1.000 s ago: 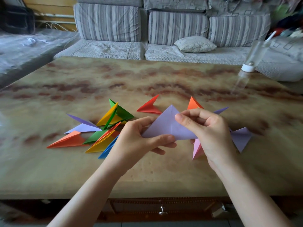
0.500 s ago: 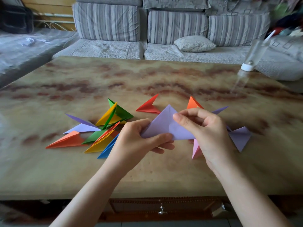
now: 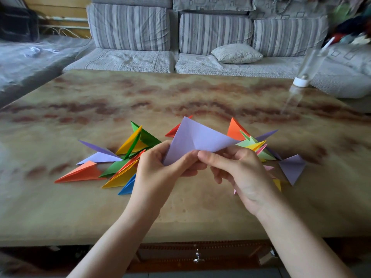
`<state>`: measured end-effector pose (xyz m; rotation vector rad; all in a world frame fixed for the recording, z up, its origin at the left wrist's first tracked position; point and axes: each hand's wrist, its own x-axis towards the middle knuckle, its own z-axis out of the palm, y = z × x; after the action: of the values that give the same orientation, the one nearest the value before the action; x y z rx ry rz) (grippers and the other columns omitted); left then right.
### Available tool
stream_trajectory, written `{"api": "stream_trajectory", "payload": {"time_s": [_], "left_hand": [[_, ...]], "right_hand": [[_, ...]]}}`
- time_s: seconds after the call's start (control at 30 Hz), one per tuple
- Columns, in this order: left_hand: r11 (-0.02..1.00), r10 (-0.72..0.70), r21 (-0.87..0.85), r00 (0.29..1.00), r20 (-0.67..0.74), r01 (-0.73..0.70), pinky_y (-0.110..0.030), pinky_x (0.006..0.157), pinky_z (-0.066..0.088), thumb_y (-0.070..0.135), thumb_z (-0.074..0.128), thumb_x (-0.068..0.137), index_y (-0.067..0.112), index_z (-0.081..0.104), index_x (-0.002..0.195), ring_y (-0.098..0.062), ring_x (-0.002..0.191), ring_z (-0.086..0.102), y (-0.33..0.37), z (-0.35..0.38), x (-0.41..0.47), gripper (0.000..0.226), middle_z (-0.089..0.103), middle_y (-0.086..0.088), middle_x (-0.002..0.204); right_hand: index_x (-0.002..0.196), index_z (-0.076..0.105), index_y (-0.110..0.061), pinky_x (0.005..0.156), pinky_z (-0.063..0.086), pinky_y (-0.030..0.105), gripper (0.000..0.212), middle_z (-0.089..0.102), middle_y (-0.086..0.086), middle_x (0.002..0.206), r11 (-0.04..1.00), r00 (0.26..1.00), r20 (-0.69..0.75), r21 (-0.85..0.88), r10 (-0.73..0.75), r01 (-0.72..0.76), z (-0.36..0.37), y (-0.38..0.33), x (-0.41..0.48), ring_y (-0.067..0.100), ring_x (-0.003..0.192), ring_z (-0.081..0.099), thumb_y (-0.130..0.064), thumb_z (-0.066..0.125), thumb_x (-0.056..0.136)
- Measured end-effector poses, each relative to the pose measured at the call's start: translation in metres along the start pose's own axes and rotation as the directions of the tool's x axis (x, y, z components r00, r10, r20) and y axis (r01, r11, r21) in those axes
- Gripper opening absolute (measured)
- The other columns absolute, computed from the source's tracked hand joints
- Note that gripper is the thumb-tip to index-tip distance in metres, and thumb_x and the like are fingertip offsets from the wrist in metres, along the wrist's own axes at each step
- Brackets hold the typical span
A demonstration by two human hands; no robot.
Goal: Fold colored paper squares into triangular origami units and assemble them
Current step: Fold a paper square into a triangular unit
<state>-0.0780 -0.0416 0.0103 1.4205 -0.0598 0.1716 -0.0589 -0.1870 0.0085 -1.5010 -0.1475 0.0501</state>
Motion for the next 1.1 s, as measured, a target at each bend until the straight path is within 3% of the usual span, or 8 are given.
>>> {"api": "stream_trajectory", "payload": {"time_s": [0.13, 0.37, 0.73, 0.9, 1.1], "left_hand": [[1.000, 0.003, -0.029, 1.000, 0.031, -0.002, -0.019, 0.058, 0.055, 0.008, 0.068, 0.079, 0.000, 0.068, 0.087, -0.017, 0.068, 0.073, 0.002, 0.002, 0.000, 0.011, 0.074, -0.011, 0.073], [0.997, -0.021, -0.067, 0.998, 0.061, 0.025, -0.020, 0.060, 0.056, 0.005, 0.066, 0.082, -0.003, 0.068, 0.090, -0.017, 0.069, 0.073, 0.004, 0.001, -0.001, 0.011, 0.074, -0.012, 0.075], [0.997, -0.019, -0.073, 1.000, 0.009, 0.019, -0.020, 0.060, 0.056, 0.003, 0.067, 0.081, 0.001, 0.068, 0.086, -0.017, 0.067, 0.073, 0.004, 0.003, -0.002, 0.006, 0.074, -0.012, 0.072], [0.995, -0.017, -0.094, 1.000, -0.018, 0.015, -0.019, 0.058, 0.055, 0.002, 0.066, 0.081, 0.000, 0.067, 0.084, -0.016, 0.064, 0.072, 0.007, 0.000, -0.002, 0.004, 0.073, -0.008, 0.068], [0.995, -0.022, -0.095, 1.000, -0.020, 0.020, -0.019, 0.058, 0.055, 0.002, 0.065, 0.082, -0.001, 0.066, 0.086, -0.015, 0.065, 0.072, 0.007, 0.001, -0.002, 0.006, 0.073, -0.006, 0.069]], "right_hand": [[0.081, 0.068, 0.003, 0.049, 0.031, 0.023, 0.047, 0.045, 0.004, 0.058, 0.994, 0.996, -0.014, 0.075, 0.084, -0.083, 0.000, -0.002, 0.001, 0.012, 0.050, 0.038, -0.031, 0.077, 0.050], [0.063, 0.071, -0.013, 0.045, 0.033, 0.019, 0.010, 0.057, -0.001, 0.062, 0.975, 0.992, 0.041, 0.181, 0.119, -0.125, -0.001, -0.006, -0.001, 0.010, 0.046, 0.037, -0.022, 0.074, 0.059], [0.057, 0.068, -0.016, 0.042, 0.031, 0.017, 0.005, 0.056, -0.003, 0.059, 0.957, 0.992, -0.066, 0.278, 0.109, -0.087, 0.002, -0.008, 0.002, 0.008, 0.043, 0.037, -0.017, 0.071, 0.061], [0.067, 0.062, -0.012, 0.041, 0.030, 0.016, 0.011, 0.050, -0.002, 0.060, 0.966, 0.992, -0.107, 0.254, 0.069, -0.040, -0.008, -0.013, 0.004, 0.007, 0.044, 0.038, -0.020, 0.069, 0.066], [0.069, 0.061, -0.012, 0.038, 0.029, 0.016, 0.009, 0.052, -0.004, 0.060, 0.936, 0.987, -0.139, 0.349, 0.085, -0.031, -0.008, -0.014, 0.005, 0.006, 0.044, 0.040, -0.018, 0.068, 0.068]]}}
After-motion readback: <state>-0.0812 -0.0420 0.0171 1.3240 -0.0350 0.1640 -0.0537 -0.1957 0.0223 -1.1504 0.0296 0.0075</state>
